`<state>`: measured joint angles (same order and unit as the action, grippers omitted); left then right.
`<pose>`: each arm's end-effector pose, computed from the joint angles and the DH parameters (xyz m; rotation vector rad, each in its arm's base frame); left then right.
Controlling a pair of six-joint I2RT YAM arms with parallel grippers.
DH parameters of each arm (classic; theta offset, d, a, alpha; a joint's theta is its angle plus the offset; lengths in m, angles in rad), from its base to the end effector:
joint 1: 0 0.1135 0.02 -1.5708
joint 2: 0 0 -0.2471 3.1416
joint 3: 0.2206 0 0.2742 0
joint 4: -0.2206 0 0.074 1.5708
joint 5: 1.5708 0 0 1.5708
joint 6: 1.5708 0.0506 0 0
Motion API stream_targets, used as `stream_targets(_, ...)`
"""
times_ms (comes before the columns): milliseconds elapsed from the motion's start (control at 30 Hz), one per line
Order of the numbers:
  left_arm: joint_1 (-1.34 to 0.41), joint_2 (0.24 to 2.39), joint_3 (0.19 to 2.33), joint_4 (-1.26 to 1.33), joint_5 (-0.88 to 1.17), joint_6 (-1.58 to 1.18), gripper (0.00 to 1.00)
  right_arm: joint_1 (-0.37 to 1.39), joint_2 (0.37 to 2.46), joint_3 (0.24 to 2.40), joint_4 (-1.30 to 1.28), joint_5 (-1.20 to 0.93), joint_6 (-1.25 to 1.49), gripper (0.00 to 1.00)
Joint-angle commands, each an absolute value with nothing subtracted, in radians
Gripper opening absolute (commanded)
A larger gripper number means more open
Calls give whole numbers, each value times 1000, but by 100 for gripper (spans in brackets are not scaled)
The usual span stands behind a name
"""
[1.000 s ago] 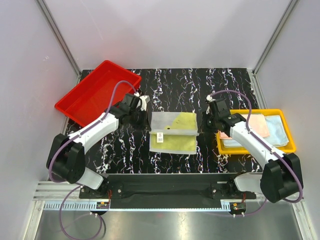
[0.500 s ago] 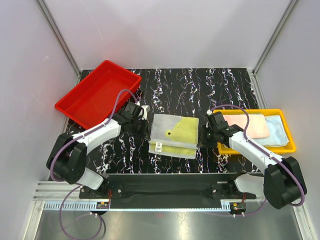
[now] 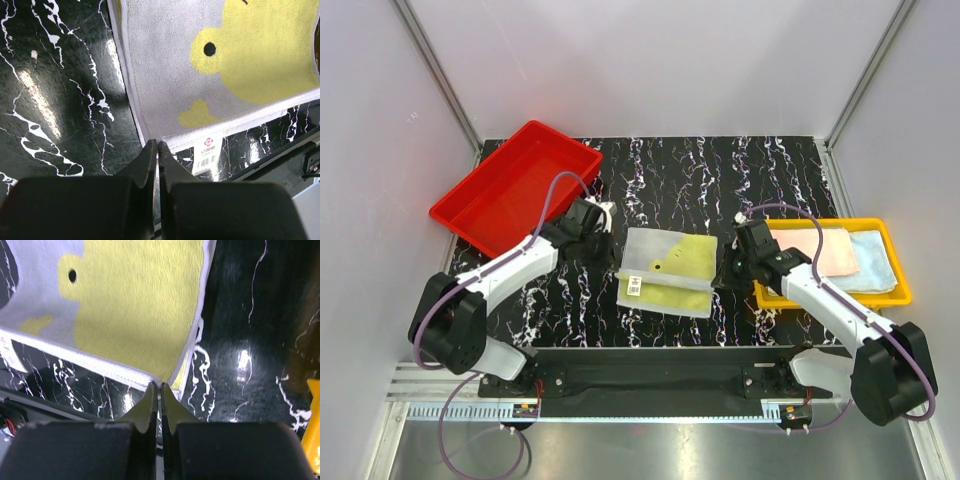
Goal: Fold and stack the towels
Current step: Fold the towel
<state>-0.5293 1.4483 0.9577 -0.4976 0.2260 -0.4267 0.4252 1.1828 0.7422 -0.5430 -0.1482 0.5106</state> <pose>0.2721 -0.1723 0.1826 0.2264 2.6471 -0.6338 0.2363 0.1152 0.1791 0.0534 2.6324 0.5333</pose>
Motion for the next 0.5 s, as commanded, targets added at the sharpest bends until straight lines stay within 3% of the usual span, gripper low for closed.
stream_targets(0,-534,1408,902,-474,192,-429,0,445,1137,678,-555,-135,543,5)
stream_targets(100,-551,1420,859,-457,201,-439,1,457,1121,629,-534,-150,575,13)
stream_targets(167,-560,1425,833,-446,215,-446,15,463,1103,603,-528,-158,595,24)
stream_targets(233,-577,1419,818,-448,236,-454,19,463,1089,592,-537,-155,617,27)
stream_targets(367,-586,1364,801,-492,270,-462,38,463,1033,586,-574,-130,646,44)
stream_targets(467,-584,1333,822,-511,301,-454,39,463,1017,604,-566,-132,655,47)
